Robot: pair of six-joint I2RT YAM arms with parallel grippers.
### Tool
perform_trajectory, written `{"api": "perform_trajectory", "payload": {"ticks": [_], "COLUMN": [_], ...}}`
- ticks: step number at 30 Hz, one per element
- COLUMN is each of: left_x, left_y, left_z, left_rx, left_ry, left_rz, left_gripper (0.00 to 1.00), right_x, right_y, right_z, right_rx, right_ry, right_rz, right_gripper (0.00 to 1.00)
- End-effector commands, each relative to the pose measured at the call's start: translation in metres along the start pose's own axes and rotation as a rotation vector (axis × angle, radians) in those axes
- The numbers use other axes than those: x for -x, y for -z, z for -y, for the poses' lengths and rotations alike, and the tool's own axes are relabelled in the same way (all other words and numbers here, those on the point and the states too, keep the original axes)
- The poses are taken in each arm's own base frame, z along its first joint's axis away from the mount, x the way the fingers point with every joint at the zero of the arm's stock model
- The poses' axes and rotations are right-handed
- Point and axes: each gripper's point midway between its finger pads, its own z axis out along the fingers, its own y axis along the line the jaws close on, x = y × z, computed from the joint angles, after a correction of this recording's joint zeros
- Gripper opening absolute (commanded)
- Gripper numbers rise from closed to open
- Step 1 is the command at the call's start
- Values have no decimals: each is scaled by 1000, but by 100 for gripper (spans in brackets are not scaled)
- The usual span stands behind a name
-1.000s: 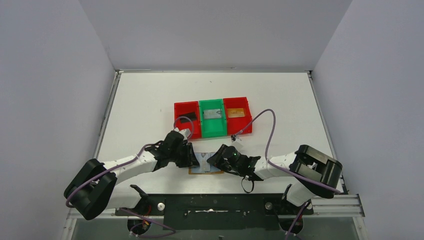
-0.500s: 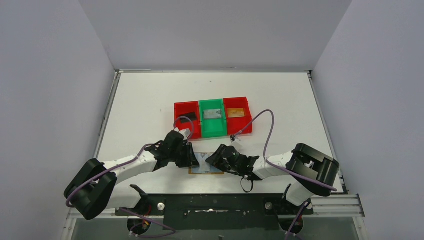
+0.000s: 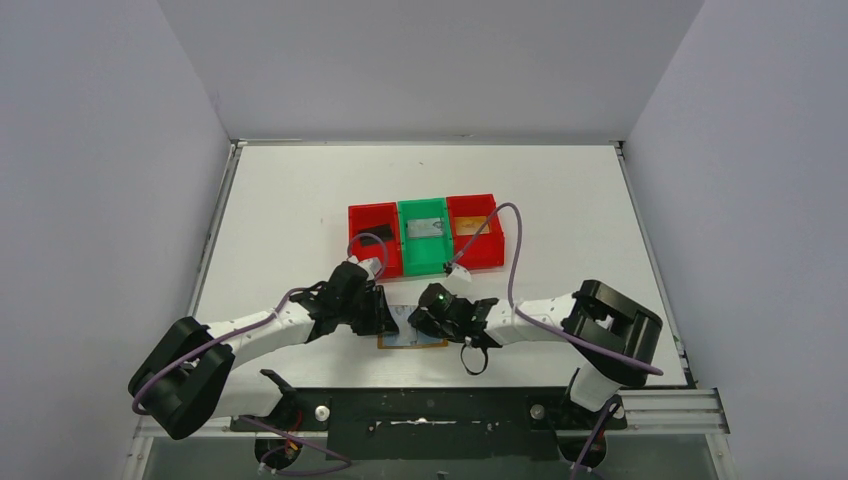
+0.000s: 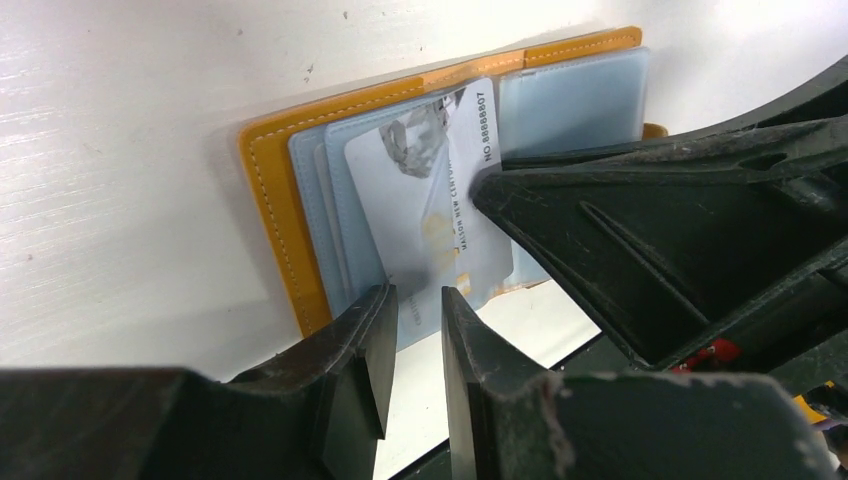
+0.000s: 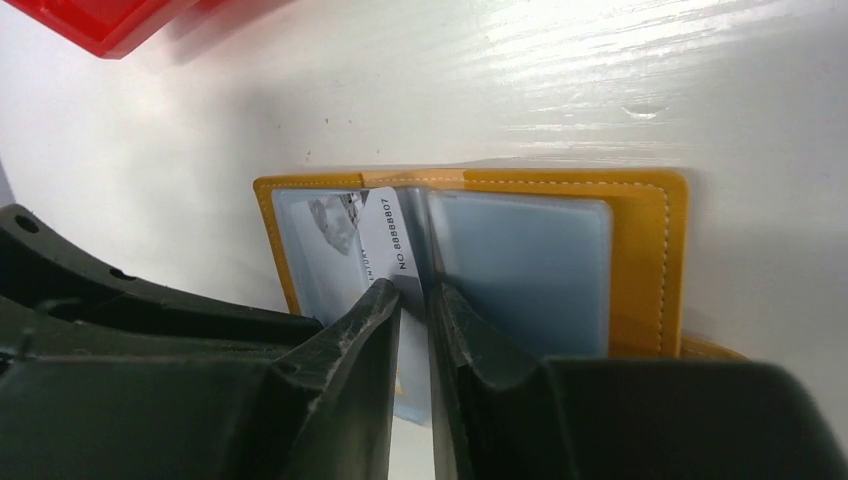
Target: Take the credit cards out of the card holder
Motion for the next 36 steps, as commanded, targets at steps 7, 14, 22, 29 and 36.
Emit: {"api": "perform_trajectory", "payload": {"ticks": [7, 14, 22, 29, 36], "left_x": [-4, -2, 0, -4, -7], "left_y": [-2, -2, -3, -5, -7], "left_z": [-5, -3, 1, -11, -15], "left_rx": [20, 14, 5, 64, 78], "left_ry": [-14, -16, -24, -6, 6], "left_rz": [-14, -9, -16, -28, -41], "left_gripper": [23, 23, 23, 15, 12], "right_x": [12, 15, 5, 5, 2], "right_y": [11, 23, 22, 22, 21], "right_z": [9, -7, -21, -22, -26], "right_rx": [-111, 60, 197, 265, 306], "right_ry": [93, 33, -31, -89, -97], "right_rz": [91, 90, 36, 27, 3], "right_gripper": [2, 0, 5, 14, 18]}}
